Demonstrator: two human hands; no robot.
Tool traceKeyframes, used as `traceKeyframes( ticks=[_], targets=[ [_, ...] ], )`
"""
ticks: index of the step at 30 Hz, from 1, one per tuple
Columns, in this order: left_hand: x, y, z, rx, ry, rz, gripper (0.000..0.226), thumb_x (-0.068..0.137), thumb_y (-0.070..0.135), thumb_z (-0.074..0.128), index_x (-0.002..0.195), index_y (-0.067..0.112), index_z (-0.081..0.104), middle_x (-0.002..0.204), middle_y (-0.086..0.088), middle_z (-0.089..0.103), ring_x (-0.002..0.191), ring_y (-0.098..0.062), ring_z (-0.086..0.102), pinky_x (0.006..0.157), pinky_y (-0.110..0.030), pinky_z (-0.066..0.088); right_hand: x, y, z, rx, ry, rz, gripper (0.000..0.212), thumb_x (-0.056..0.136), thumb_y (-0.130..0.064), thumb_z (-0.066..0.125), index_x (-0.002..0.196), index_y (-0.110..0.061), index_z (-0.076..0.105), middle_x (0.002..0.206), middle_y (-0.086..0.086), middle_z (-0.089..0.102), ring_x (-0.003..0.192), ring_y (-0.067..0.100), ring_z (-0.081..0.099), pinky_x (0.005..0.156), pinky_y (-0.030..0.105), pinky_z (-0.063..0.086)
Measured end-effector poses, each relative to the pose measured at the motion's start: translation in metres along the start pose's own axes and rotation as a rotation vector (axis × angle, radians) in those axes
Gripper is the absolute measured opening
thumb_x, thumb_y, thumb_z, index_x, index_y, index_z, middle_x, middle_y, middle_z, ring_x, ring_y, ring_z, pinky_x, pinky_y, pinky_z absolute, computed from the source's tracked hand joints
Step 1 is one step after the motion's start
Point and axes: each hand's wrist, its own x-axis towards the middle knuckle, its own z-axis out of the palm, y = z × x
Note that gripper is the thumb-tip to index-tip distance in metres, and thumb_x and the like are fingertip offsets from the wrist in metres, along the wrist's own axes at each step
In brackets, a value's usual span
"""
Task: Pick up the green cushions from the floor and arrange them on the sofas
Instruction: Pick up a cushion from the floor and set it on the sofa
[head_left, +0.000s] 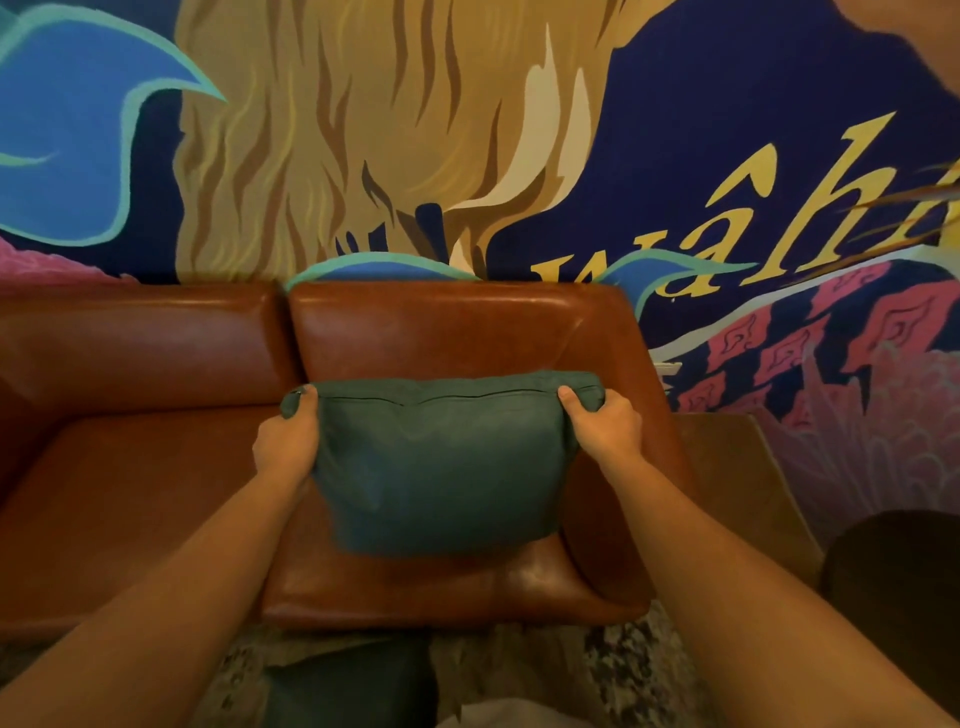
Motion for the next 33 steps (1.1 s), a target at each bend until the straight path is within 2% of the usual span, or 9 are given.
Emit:
traceKeyframes(
  ticks=[3,7,9,15,17,19,26,28,33],
  targets=[
    [0.019,0.01,0.02,0.014,-0.032,0.005,0.081,0.094,0.07,0.06,0.129,-0.003,0.066,0.132,-0.025,0.066,0.12,-0.046,0.062,0.1,-0.049,0.053,0.025,-0.001,0.011,0.012,-0.003,0.041,0.056,0.097,-0.062,0.071,0.122,-0.012,0.072,0.122,0.009,0.074,0.12,0.032,0.066,0.104,0.045,0.054],
    [0.069,0.013,0.06,-0.019,-0.093,-0.035,0.093,0.051,0.076,0.076,0.12,0.015,0.075,0.121,-0.011,0.075,0.107,-0.037,0.07,0.097,-0.052,0.058,0.077,0.001,0.031,-0.001,-0.02,0.087,0.058,0.097,-0.063,0.071,0.121,-0.011,0.073,0.121,0.011,0.075,0.119,0.034,0.068,0.101,0.043,0.055],
    [0.101,0.01,0.08,-0.042,-0.144,-0.051,0.089,0.043,0.072,0.08,0.114,0.018,0.076,0.114,-0.005,0.077,0.102,-0.032,0.073,0.095,-0.052,0.06,0.1,0.0,0.039,0.0,-0.031,0.11,0.057,0.097,-0.061,0.071,0.122,-0.01,0.073,0.123,0.013,0.075,0.12,0.036,0.067,0.101,0.043,0.055],
    [0.159,0.038,0.133,-0.043,-0.234,0.024,0.086,0.052,0.063,0.092,0.122,0.017,0.076,0.121,-0.004,0.077,0.113,-0.029,0.072,0.104,-0.052,0.055,0.181,0.003,0.067,-0.015,-0.032,0.166,0.062,0.097,-0.063,0.07,0.125,-0.008,0.071,0.128,0.016,0.072,0.124,0.039,0.065,0.105,0.046,0.054],
    [0.162,0.056,0.149,-0.033,-0.271,0.06,0.063,0.073,0.041,0.095,0.126,0.016,0.073,0.124,-0.005,0.076,0.116,-0.028,0.071,0.107,-0.053,0.054,0.209,0.005,0.076,-0.03,-0.044,0.178,0.063,0.097,-0.064,0.07,0.124,-0.008,0.071,0.127,0.016,0.073,0.124,0.039,0.065,0.105,0.046,0.054],
    [0.175,0.063,0.168,-0.047,-0.299,0.084,0.056,0.082,0.022,0.091,0.132,0.012,0.068,0.126,-0.007,0.074,0.117,-0.027,0.07,0.106,-0.052,0.055,0.235,0.007,0.088,-0.056,-0.062,0.193,0.063,0.096,-0.066,0.068,0.123,-0.008,0.071,0.126,0.015,0.073,0.125,0.04,0.064,0.105,0.047,0.053],
    [0.257,0.037,0.224,0.013,-0.256,0.07,0.12,0.041,0.072,0.099,0.142,0.024,0.054,0.135,0.002,0.068,0.121,-0.022,0.068,0.098,-0.051,0.059,0.307,0.009,0.128,-0.124,-0.113,0.256,0.063,0.098,-0.066,0.066,0.123,-0.008,0.069,0.127,0.015,0.072,0.126,0.039,0.064,0.103,0.044,0.052],
    [0.271,0.039,0.238,0.057,-0.242,0.07,0.118,0.046,0.069,0.099,0.144,0.022,0.052,0.137,0.001,0.067,0.122,-0.024,0.067,0.099,-0.052,0.059,0.322,0.01,0.137,-0.138,-0.122,0.276,0.063,0.099,-0.065,0.066,0.123,-0.007,0.068,0.128,0.016,0.071,0.126,0.039,0.064,0.101,0.044,0.053],
    [0.268,0.076,0.27,0.178,-0.185,-0.025,0.1,0.075,0.037,0.095,0.152,0.007,0.04,0.151,-0.015,0.054,0.135,-0.039,0.056,0.108,-0.056,0.051,0.352,0.018,0.155,-0.159,-0.141,0.33,0.066,0.1,-0.064,0.066,0.128,-0.005,0.065,0.132,0.018,0.069,0.129,0.041,0.062,0.104,0.046,0.052]
  ],
)
